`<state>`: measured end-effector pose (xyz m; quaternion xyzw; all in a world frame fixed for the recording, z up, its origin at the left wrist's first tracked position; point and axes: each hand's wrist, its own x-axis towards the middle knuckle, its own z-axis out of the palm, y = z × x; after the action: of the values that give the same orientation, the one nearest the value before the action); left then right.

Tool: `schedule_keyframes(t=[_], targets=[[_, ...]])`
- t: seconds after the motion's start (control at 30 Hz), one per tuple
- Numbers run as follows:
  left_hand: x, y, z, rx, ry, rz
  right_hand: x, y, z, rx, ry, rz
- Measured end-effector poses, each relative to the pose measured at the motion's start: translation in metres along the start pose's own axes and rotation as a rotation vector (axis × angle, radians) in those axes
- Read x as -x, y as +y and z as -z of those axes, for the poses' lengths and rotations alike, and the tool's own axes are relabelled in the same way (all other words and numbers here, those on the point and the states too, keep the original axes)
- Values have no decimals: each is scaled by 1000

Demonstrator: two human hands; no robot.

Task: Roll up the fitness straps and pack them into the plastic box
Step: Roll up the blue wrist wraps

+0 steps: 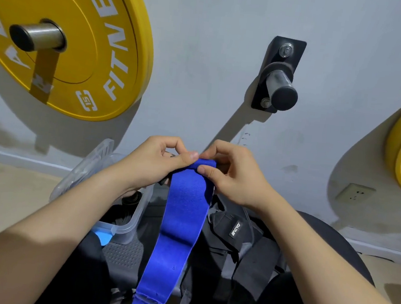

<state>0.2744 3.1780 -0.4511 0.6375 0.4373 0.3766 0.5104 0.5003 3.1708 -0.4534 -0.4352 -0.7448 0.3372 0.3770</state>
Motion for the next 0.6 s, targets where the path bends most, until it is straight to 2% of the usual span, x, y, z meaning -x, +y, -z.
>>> schedule_keyframes(t=[0.1,0.2,0.37,0.47,0.6], targets=[[2,-1,1,50,12,8,0,0,1,-43,8,-4],[5,-2,10,-15,-27,-24,4,-1,5,-158,-37,-58],[2,-7,13,-250,-37,-65,9,1,1,12,-76,-81],[2,-7,11,-286,-111,-85,8,2,-1,50,-26,-78],[-1,-6,4,-237,-85,-87,5,4,-2,67,42,-77]])
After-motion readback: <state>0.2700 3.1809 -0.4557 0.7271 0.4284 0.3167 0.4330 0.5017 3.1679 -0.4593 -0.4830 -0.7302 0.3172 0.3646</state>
